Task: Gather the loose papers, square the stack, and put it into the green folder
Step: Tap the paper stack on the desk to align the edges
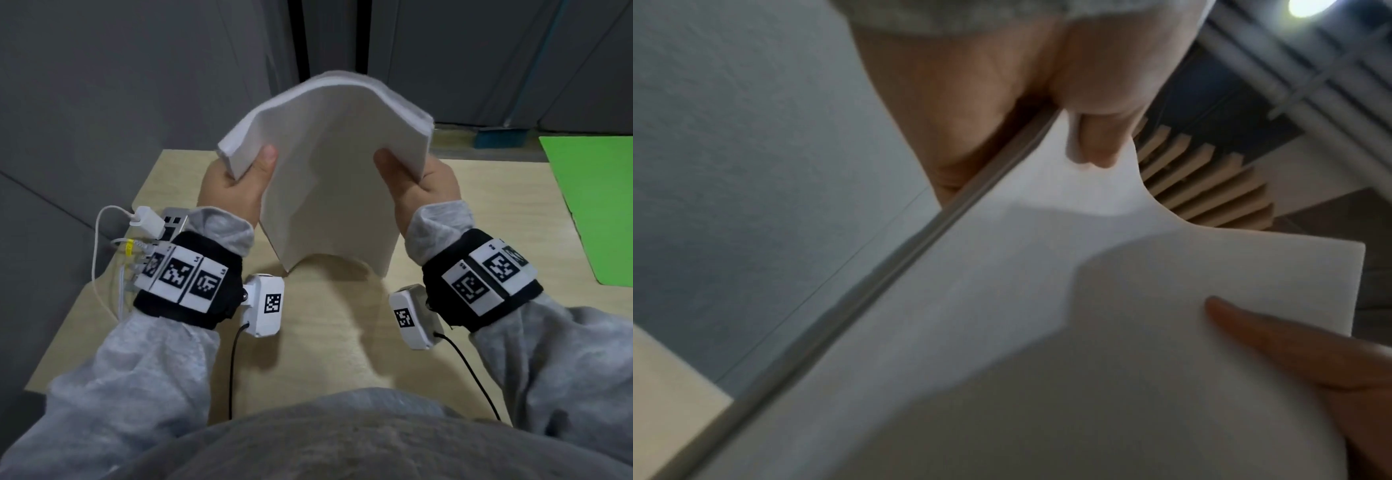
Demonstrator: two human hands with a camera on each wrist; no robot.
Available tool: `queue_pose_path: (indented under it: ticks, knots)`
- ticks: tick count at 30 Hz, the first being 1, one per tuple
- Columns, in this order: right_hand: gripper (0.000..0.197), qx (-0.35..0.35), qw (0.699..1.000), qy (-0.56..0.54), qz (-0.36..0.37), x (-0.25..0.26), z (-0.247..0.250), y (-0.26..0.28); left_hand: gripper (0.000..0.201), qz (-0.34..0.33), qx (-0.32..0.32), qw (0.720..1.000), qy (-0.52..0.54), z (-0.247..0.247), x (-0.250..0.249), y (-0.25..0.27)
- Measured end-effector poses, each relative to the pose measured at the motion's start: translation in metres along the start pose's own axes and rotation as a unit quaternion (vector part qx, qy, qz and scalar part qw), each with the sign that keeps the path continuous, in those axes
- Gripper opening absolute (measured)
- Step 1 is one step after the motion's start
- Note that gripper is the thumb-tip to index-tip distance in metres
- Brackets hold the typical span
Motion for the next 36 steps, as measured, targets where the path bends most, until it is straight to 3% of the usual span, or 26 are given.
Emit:
queue_pose_path:
  ticks: [2, 4, 5, 7, 12, 15, 19, 25, 29, 31, 33, 36]
  knots:
    - [0.009, -0.009, 0.999, -0.043, 0.023, 0.006, 0.005, 0.0, 0.013, -0.032, -0.03, 0.999, 0.015, 0.007, -0.008, -0.002]
    - [0.015, -0.012, 0.997, -0.069, 0.028, 0.007, 0.01, -0.004, 0.008, -0.067, 0.002, 0.997, 0.031, 0.009, -0.012, -0.006]
    - [0.021, -0.013, 0.997, -0.07, 0.022, 0.005, 0.012, -0.007, 0.015, -0.075, 0.022, 0.997, 0.029, 0.008, -0.011, -0.007]
    - [0.026, -0.012, 0.999, -0.046, -0.01, -0.006, 0.015, -0.012, 0.029, -0.04, 0.051, 0.998, 0.014, 0.006, 0.0, -0.004]
    - [0.014, 0.021, 0.994, 0.027, -0.104, -0.035, 0.01, -0.017, 0.024, 0.086, 0.044, 0.993, -0.063, -0.001, 0.027, 0.011]
    - [0.008, 0.013, 0.994, 0.026, -0.105, -0.029, 0.012, -0.017, 0.019, 0.064, 0.022, 0.996, -0.052, 0.001, 0.018, 0.007]
    - [0.017, 0.011, 0.997, 0.011, -0.078, -0.019, 0.016, -0.016, 0.006, 0.036, 0.013, 0.999, -0.012, 0.01, 0.016, 0.0]
    - [0.023, 0.034, 0.988, 0.087, -0.126, -0.043, 0.008, -0.018, 0.021, 0.114, 0.028, 0.987, -0.112, 0.005, 0.036, 0.013]
    - [0.008, 0.004, 0.992, 0.048, -0.113, -0.038, 0.012, -0.017, 0.023, 0.078, -0.008, 0.994, -0.08, 0.015, 0.027, 0.007]
    - [0.012, 0.001, 0.994, 0.047, -0.103, -0.04, 0.014, -0.018, 0.016, 0.058, 0.0, 0.997, -0.058, 0.016, 0.024, 0.006]
    - [0.022, 0.01, 0.99, 0.079, -0.116, -0.047, 0.014, -0.018, 0.016, 0.074, 0.019, 0.995, -0.057, 0.014, 0.031, 0.01]
    - [0.035, 0.031, 0.977, 0.145, -0.15, -0.059, 0.011, -0.017, 0.02, 0.152, 0.05, 0.981, -0.108, 0.006, 0.048, 0.022]
Point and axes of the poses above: each hand's wrist, its own y-axis away from the middle knuckle, its own z-axis out of the back of the hand, x = y × z, the point moved 5 cm from there along -y, towards the middle knuckle, and after that the axes turned 12 degrees about -z, right-handed, at the moved point
